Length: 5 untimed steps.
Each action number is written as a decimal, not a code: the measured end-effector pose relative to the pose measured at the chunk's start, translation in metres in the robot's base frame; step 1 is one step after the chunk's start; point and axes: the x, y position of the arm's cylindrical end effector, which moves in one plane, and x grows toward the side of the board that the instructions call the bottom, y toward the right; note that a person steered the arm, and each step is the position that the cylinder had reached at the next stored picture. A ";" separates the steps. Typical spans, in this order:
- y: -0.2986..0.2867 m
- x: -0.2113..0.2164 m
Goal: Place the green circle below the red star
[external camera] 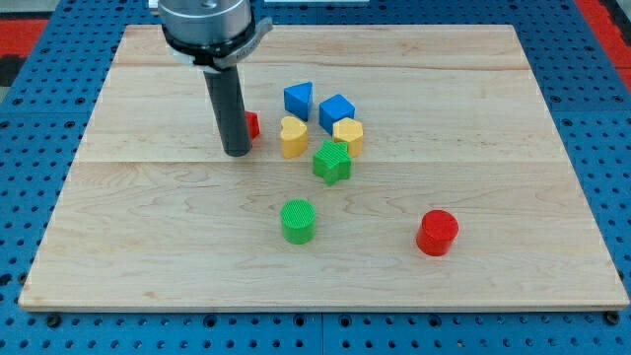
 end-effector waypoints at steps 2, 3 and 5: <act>0.005 0.133; 0.030 0.176; 0.111 0.138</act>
